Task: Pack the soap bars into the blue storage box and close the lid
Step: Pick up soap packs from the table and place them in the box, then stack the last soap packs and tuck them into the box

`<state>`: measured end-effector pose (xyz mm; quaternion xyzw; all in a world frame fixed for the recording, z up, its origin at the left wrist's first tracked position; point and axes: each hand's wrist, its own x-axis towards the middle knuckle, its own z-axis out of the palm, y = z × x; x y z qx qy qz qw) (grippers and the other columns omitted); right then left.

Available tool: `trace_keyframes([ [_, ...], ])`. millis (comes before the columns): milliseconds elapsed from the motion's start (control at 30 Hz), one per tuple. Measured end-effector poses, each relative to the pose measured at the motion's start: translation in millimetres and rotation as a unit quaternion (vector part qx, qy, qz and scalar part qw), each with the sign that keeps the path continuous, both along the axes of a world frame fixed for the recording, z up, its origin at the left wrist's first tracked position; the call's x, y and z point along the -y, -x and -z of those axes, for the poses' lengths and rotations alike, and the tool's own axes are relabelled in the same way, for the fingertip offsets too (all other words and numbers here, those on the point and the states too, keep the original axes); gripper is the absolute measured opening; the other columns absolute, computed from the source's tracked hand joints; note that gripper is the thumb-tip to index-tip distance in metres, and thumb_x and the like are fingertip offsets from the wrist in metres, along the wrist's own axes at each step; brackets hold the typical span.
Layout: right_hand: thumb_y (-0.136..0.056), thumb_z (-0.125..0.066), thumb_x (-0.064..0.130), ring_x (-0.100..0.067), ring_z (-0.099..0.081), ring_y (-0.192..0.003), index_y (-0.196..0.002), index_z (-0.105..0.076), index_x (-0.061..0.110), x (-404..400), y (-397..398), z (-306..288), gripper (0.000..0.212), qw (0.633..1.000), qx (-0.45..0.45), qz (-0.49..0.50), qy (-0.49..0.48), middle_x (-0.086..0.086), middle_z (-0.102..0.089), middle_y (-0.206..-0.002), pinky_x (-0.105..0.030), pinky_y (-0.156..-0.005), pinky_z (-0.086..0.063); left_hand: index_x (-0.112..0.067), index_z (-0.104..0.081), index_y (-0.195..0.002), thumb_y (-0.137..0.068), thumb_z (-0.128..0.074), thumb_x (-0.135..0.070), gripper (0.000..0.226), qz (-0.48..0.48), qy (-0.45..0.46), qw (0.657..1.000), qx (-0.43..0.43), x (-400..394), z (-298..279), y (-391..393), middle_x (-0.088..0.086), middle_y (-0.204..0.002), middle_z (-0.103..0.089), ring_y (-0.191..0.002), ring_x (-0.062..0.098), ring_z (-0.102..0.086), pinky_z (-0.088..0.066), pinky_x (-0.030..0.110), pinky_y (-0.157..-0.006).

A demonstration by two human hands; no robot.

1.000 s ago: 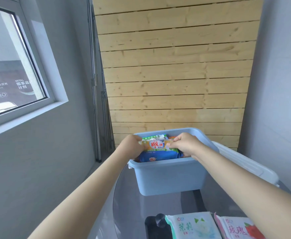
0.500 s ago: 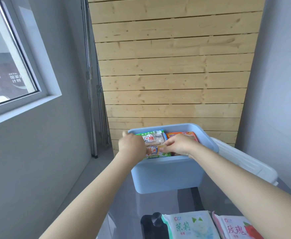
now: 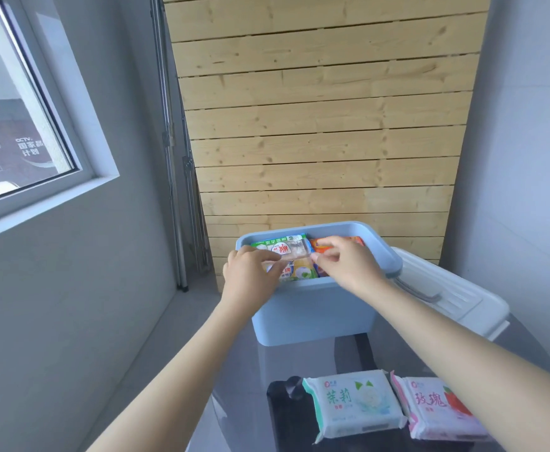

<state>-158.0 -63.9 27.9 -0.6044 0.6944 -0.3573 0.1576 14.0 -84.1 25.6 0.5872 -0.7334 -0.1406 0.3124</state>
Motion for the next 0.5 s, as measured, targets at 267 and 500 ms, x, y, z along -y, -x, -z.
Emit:
trace_keyframes([
  [267,-0.083,-0.063,0.026,-0.017,-0.06,-0.091,-0.085,-0.074,0.024,-95,36,49,0.011,0.994,-0.083,-0.014,0.069,0.01,-0.07,-0.087,-0.026,-0.079,-0.043,-0.031,-0.067,-0.106,-0.089,-0.058,-0.035,0.02,0.085,-0.023,0.993,-0.084,-90,27,25,-0.008,-0.104,-0.057,-0.067,0.005,-0.053,-0.043,0.019,-0.069],
  [500,-0.089,-0.05,0.049,-0.022,-0.044,-0.113,-0.096,-0.073,0.023,-127,57,88,0.036,0.967,-0.184,-0.013,-0.174,0.005,-0.062,-0.11,-0.032,-0.098,-0.036,-0.023,-0.049,-0.129,-0.089,-0.051,-0.051,0.049,0.069,-0.197,0.974,0.084,-104,77,25,0.003,-0.117,-0.058,-0.095,0.019,-0.06,-0.049,0.029,-0.084],
])
